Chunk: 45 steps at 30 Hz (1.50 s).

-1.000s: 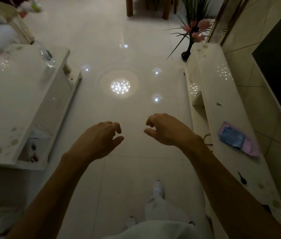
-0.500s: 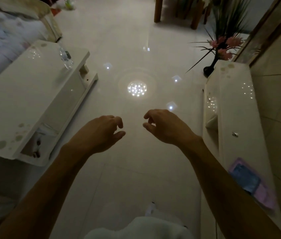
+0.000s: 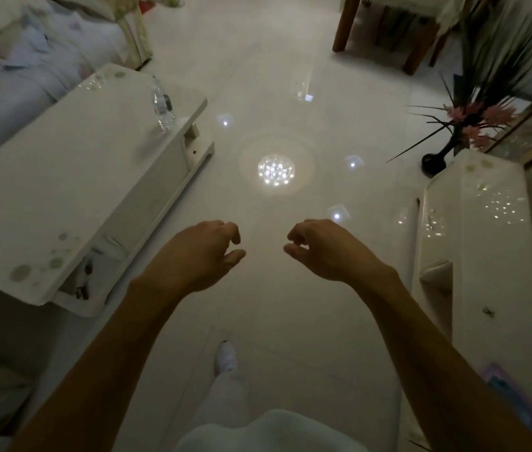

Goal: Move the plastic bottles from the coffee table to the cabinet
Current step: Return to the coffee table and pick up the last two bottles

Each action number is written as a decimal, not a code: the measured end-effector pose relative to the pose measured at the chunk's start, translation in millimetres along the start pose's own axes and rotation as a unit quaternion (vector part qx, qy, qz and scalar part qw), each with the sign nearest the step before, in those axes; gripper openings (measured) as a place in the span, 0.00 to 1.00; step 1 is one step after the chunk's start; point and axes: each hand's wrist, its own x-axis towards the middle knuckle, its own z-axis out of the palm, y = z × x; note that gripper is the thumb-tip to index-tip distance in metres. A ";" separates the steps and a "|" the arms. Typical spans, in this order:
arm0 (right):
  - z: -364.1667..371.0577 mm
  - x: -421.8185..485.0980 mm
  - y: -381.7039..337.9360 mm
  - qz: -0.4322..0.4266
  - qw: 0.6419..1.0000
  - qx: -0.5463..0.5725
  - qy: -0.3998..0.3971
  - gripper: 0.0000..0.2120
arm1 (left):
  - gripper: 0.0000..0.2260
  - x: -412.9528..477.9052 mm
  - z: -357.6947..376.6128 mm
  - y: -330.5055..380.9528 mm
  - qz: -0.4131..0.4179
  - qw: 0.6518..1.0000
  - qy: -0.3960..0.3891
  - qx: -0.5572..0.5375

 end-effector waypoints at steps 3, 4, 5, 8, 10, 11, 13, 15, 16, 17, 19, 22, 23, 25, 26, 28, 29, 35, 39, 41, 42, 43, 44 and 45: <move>-8.1 34.2 -17.1 0.009 1.000 -0.005 -0.003 0.20 | 0.15 18.7 -16.1 -32.1 0.001 1.000 0.003 -0.010; -11.1 45.3 -22.2 0.010 1.000 -0.006 -0.003 0.20 | 0.15 24.7 -21.2 -42.2 0.001 1.000 0.003 -0.013; -13.7 55.8 -27.6 0.009 1.000 -0.007 -0.003 0.20 | 0.15 30.5 -26.6 -52.0 0.002 1.000 0.004 -0.015; -20.0 85.1 -41.3 0.009 1.000 -0.012 -0.012 0.20 | 0.15 46.3 -42.9 -76.2 0.001 1.000 0.005 -0.024; -23.6 101.6 -48.6 0.009 1.000 -0.014 -0.019 0.20 | 0.16 55.2 -51.8 -87.8 0.000 1.000 0.006 -0.025; -26.0 109.9 -51.8 0.007 1.000 -0.017 -0.020 0.20 | 0.16 60.0 -56.1 -93.2 0.000 1.000 0.006 -0.022; -31.0 127.0 -56.3 0.006 1.000 -0.019 -0.021 0.21 | 0.16 70.7 -63.2 -104.0 -0.002 1.000 0.007 -0.017; -35.9 143.6 -57.4 0.002 1.000 -0.019 -0.015 0.20 | 0.16 82.6 -68.7 -111.9 -0.003 1.000 0.008 -0.013; -37.8 150.3 -57.1 0.000 1.000 -0.018 -0.012 0.20 | 0.16 87.4 -70.5 -114.1 -0.002 1.000 0.007 -0.012; -39.6 158.0 -56.4 -0.002 1.000 -0.016 -0.012 0.20 | 0.16 93.0 -72.2 -116.4 -0.001 1.000 0.005 -0.012; -42.8 172.2 -54.3 -0.004 1.000 -0.015 -0.014 0.20 | 0.17 103.8 -75.6 -120.6 -0.002 1.000 0.004 -0.012; -50.2 198.7 -46.4 -0.009 1.000 -0.024 -0.016 0.20 | 0.17 125.4 -84.6 -129.4 -0.012 1.000 0.006 -0.006; -53.9 208.3 -43.0 -0.012 0.999 -0.028 -0.017 0.20 | 0.16 133.5 -88.4 -132.3 -0.016 1.000 0.006 -0.005; -62.3 229.1 -35.5 -0.020 0.999 -0.025 -0.018 0.19 | 0.16 151.9 -97.1 -136.9 -0.025 1.000 0.008 -0.007; -67.4 240.3 -31.5 -0.026 0.999 -0.017 -0.018 0.18 | 0.16 162.4 -102.0 -138.6 -0.029 0.999 0.012 -0.006; -78.9 262.3 -22.3 -0.033 0.999 -0.001 -0.018 0.18 | 0.16 184.6 -111.3 -139.5 -0.036 0.999 0.018 0.003; -85.4 273.3 -17.2 -0.036 0.999 0.003 -0.016 0.18 | 0.16 196.7 -115.6 -138.0 -0.040 0.999 0.017 0.008; -119.5 342.2 12.1 -0.059 0.998 -0.009 -0.021 0.19 | 0.16 272.2 -144.2 -118.9 -0.044 0.998 0.025 0.023; -138.2 380.3 32.7 -0.069 0.997 -0.023 -0.027 0.19 | 0.16 305.0 -155.8 -122.4 -0.055 0.998 0.032 0.018; -143.5 395.3 38.7 -0.067 0.997 -0.020 -0.037 0.18 | 0.16 313.7 -157.0 -130.0 -0.069 0.997 0.021 0.020; -144.9 403.1 40.0 -0.069 0.997 -0.020 -0.043 0.18 | 0.16 317.8 -158.1 -134.8 -0.077 0.997 0.016 0.021; -145.8 411.5 40.0 -0.072 0.996 -0.022 -0.049 0.18 | 0.16 321.9 -159.7 -140.2 -0.085 0.996 0.011 0.019; -146.7 420.0 38.7 -0.074 0.996 -0.023 -0.054 0.18 | 0.16 326.2 -161.9 -145.8 -0.094 0.995 0.009 0.016; -147.8 428.8 36.4 -0.078 0.995 -0.022 -0.057 0.18 | 0.16 330.7 -164.7 -152.2 -0.101 0.995 0.009 0.012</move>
